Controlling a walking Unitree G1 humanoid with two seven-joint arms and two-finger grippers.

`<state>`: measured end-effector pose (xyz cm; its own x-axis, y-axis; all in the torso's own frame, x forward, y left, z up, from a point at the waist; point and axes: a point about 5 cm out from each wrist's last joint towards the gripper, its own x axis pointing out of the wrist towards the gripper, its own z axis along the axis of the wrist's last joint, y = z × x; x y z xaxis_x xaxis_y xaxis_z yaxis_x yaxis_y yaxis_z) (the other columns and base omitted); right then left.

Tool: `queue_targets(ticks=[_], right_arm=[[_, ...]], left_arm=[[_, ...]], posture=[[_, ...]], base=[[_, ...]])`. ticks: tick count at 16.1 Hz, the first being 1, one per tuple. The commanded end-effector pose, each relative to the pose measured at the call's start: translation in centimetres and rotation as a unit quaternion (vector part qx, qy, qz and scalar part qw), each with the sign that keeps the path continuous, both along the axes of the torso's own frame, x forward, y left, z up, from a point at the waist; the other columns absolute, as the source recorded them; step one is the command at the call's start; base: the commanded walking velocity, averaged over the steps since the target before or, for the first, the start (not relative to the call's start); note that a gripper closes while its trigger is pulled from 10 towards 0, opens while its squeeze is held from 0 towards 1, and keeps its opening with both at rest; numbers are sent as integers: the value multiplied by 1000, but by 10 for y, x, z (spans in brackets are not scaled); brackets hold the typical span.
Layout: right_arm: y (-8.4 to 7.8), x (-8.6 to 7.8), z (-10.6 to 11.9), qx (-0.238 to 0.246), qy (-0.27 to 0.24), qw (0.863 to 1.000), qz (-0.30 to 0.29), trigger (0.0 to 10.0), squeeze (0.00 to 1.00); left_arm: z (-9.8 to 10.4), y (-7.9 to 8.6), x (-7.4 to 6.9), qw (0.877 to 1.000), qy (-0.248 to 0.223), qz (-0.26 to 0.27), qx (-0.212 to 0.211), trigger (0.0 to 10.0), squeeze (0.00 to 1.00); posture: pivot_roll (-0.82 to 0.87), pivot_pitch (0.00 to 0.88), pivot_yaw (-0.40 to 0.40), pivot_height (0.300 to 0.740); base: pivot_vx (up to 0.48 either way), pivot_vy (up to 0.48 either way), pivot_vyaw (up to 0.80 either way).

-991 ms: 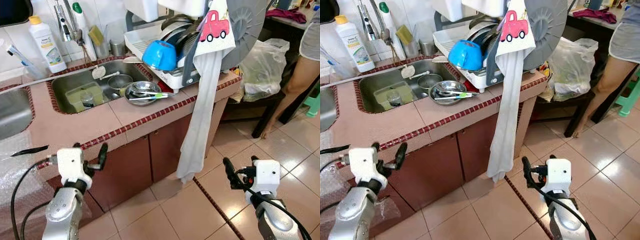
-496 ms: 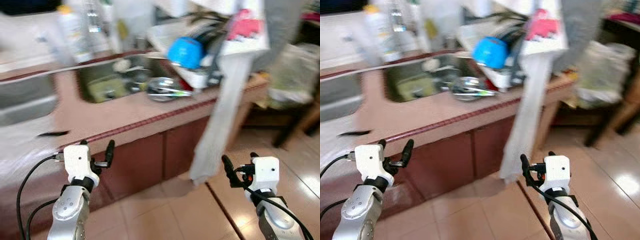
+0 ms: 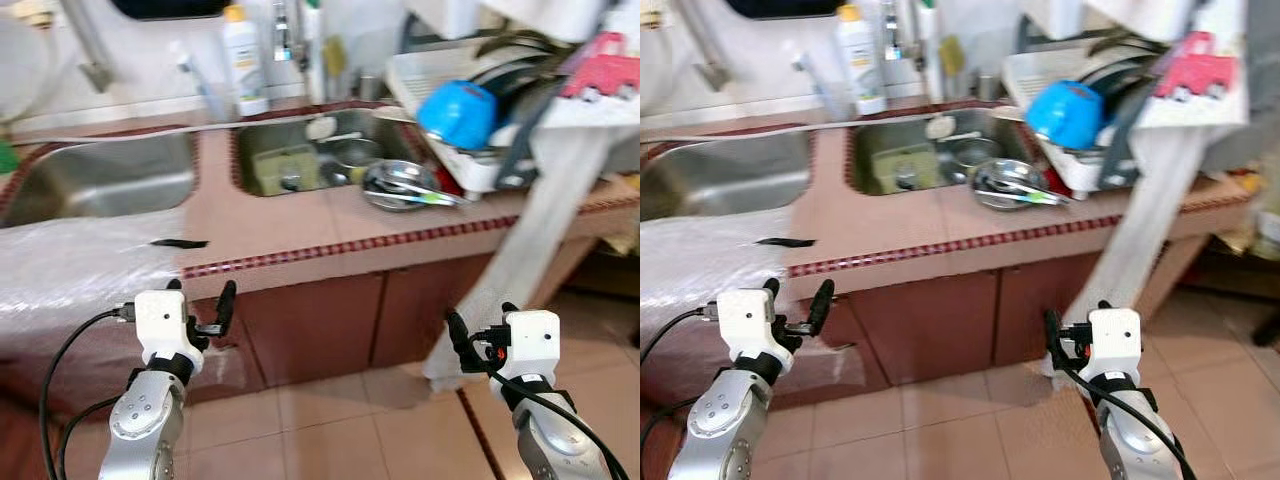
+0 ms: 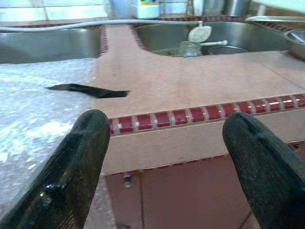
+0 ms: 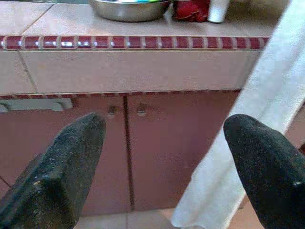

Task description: Kitchen organization

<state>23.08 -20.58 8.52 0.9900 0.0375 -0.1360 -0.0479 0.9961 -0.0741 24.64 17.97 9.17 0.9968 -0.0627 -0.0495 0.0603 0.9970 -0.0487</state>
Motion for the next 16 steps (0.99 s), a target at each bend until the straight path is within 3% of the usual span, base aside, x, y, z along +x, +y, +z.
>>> queue_targets(ticks=[1, 4, 10, 16], right_arm=[[2, 0, 5, 2, -6, 1000, 4, 10000, 0], [1, 0, 5, 5, -5, 1000, 3, 10000, 0], [1, 3, 7, 11, -9, 1000, 1, 10000, 0], [3, 6, 11, 7, -21, 1000, 4, 10000, 0]], left_arm=[[1, 2, -1, 1000, 2, 2, 6, 10000, 0], [-1, 1, -1, 1000, 7, 1, -8, 10000, 0], [0, 4, 2, 1000, 5, 4, 7, 10000, 0], [-5, 3, 1, 999, 31, -13, -12, 10000, 0]], posture=[[3, 0, 74, 740], [2, 0, 73, 740], [2, 0, 73, 740], [4, 0, 74, 740]], base=[[0, 0, 800], [0, 0, 729], [0, 0, 0], [0, 0, 0]])
